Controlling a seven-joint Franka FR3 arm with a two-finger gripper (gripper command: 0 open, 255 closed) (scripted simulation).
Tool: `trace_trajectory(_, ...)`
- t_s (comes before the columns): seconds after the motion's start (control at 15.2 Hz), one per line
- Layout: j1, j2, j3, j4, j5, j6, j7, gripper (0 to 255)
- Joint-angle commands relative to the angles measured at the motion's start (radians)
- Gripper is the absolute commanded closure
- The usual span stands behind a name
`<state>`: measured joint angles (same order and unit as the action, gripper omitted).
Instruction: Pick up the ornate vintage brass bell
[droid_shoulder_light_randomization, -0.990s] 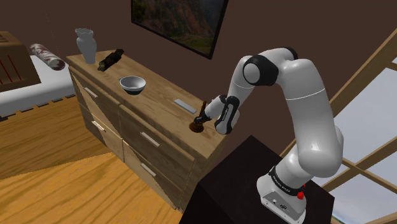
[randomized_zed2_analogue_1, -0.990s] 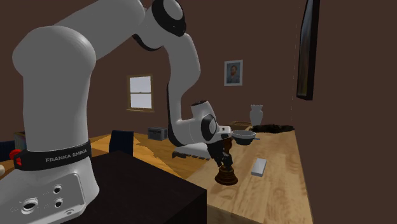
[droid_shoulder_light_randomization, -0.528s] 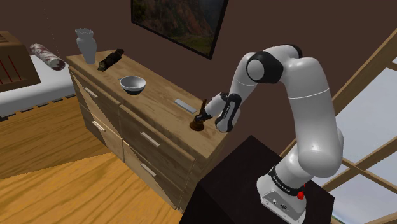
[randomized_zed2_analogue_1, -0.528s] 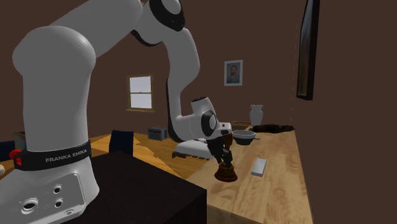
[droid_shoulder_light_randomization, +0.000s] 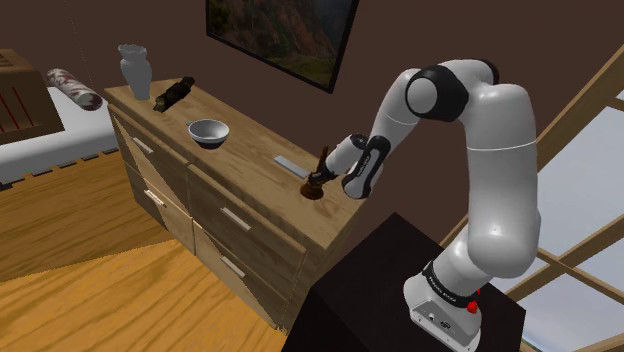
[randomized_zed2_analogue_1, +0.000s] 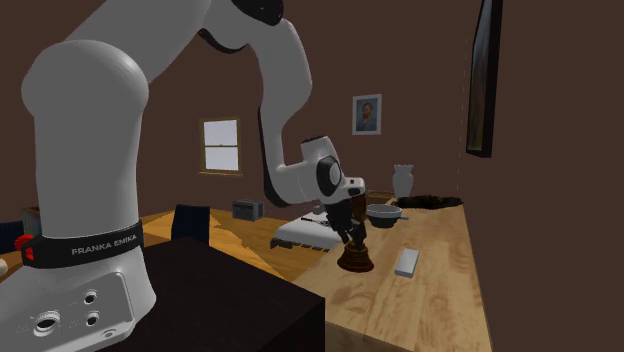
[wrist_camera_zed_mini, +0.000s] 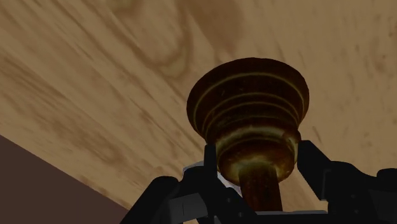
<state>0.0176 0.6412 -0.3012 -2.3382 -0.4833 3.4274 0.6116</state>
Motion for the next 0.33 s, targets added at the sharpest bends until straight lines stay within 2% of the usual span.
trace_trajectory(0.0,-0.005,-0.032,0.004,-0.014,-0.008,-0.018,-0.001,255)
trace_trajectory(0.26,-0.015,-0.069,0.013,-0.027,-0.019,-0.041,-0.002,255)
